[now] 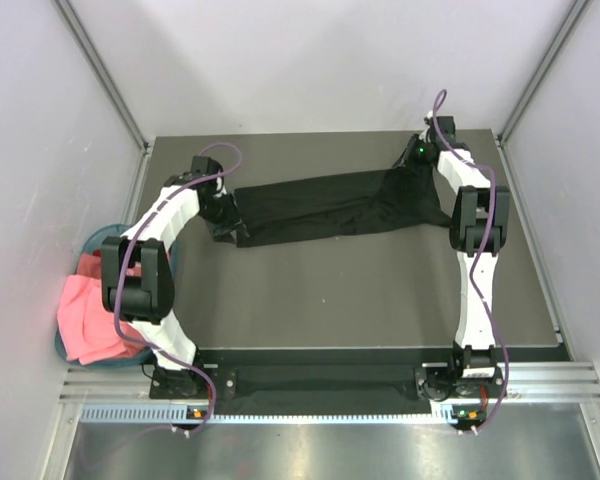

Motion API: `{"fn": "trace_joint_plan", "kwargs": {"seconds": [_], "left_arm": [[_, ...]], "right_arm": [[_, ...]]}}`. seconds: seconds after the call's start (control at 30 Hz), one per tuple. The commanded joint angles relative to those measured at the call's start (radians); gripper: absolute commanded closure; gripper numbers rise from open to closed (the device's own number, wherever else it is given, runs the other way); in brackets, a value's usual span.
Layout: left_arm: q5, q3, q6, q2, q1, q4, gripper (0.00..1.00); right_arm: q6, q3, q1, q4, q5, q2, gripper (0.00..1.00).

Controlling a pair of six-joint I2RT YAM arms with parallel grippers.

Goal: Fold and stack the t-shirts
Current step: Fold the tshirt

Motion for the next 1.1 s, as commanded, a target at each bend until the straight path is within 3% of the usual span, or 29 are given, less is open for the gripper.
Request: {"fn": "trace_joint_plan", "kwargs": {"seconds": [0.0,0.07,0.4,0.83,1.07], "left_arm": [[0.042,-0.012,-0.068,-0.042,0.019,0.016,0.53],[0.071,-0.012,-0.094,-0.024,0.027,0.041,0.52],[0.094,0.031,-0.153,0.107,0.028,0.128,0.52],[0.002,0.18,-0.15,0.259,0.027,0.131,0.57],[-0.019,0.191,-0.137,0.274,0.028,0.104,0.58]], "right_arm": [[0.018,0.06,0.009,0.038,0.003,0.0,0.83],[0.021,0.054,0.009,0.039,0.005,-0.007,0.91],[0.03,0.045,0.009,0.033,0.003,-0.05,1.0],[0.025,0.003,-0.002,0.035,-0.021,-0.093,0.97],[0.027,0.0,-0.006,0.032,-0.03,-0.098,0.91]]}}
